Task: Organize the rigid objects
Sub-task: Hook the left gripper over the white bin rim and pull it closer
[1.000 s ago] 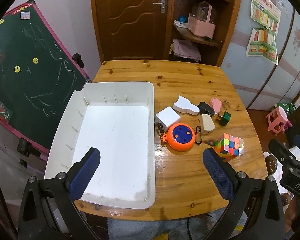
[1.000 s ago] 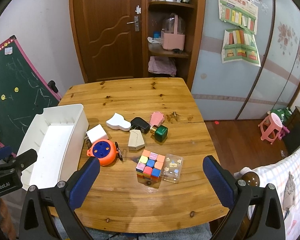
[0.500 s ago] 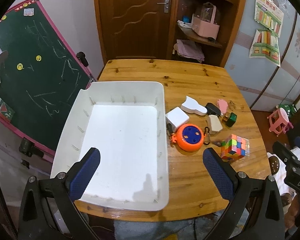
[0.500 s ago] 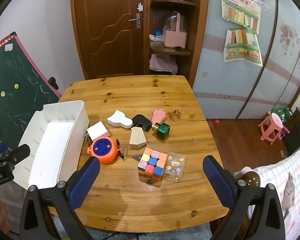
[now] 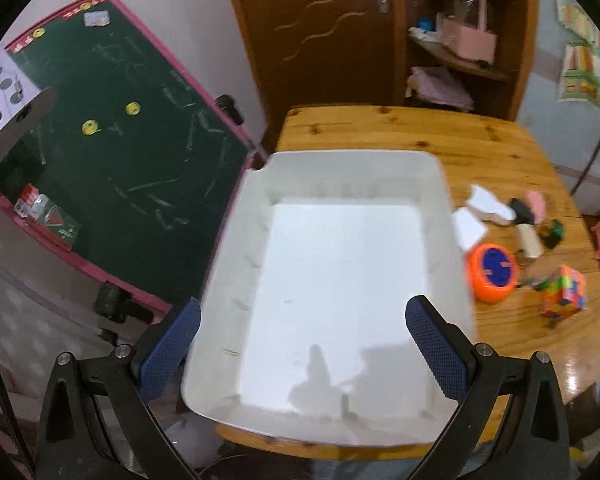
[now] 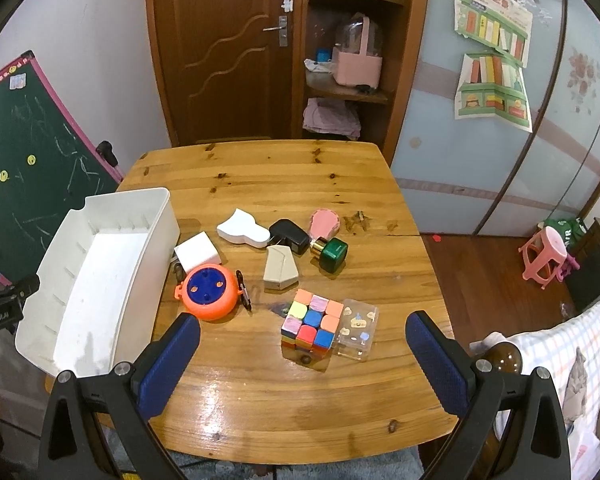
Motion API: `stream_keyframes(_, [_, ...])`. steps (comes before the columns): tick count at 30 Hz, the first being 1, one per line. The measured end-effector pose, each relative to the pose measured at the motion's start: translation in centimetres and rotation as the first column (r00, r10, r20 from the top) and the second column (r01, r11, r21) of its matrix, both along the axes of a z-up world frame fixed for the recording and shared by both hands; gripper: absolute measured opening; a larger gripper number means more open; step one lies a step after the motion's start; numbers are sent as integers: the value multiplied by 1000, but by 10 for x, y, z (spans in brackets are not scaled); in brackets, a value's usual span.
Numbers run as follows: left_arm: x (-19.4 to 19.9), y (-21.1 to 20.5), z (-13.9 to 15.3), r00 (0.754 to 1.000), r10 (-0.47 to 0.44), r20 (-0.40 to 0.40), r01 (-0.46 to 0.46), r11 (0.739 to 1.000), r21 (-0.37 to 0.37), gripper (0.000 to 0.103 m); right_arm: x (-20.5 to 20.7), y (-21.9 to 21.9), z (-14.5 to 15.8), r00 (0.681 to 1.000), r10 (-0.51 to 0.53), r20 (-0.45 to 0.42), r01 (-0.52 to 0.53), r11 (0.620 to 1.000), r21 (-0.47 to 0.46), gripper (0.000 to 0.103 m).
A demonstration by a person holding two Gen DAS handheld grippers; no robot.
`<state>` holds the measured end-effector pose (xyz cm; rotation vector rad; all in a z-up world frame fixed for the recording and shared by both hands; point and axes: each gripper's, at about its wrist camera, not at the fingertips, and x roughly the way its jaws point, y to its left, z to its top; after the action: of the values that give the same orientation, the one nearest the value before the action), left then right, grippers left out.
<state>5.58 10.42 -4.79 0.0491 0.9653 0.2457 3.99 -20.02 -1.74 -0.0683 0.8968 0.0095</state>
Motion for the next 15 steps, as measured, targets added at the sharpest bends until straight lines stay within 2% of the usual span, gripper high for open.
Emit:
stream_keyframes(2, [5, 14, -8, 999, 29, -15, -29, 1000, 9, 102, 2, 2, -2, 1000, 3, -6, -3, 1000, -2, 103])
stream_keyframes(5, [16, 39, -24, 997, 53, -58, -54, 998, -16, 102, 5, 4, -3, 1000, 7, -19, -7, 1000, 1, 103])
stream_keyframes(11, [44, 80, -69, 981, 31, -191, -55, 991, -119, 102, 8, 7, -4, 1000, 13, -25, -13, 1000, -3, 103])
stream_keyframes(15, [53, 88, -84, 975, 28, -222, -70, 980, -186, 98, 11, 7, -4, 1000, 6, -31, -6, 1000, -4, 103])
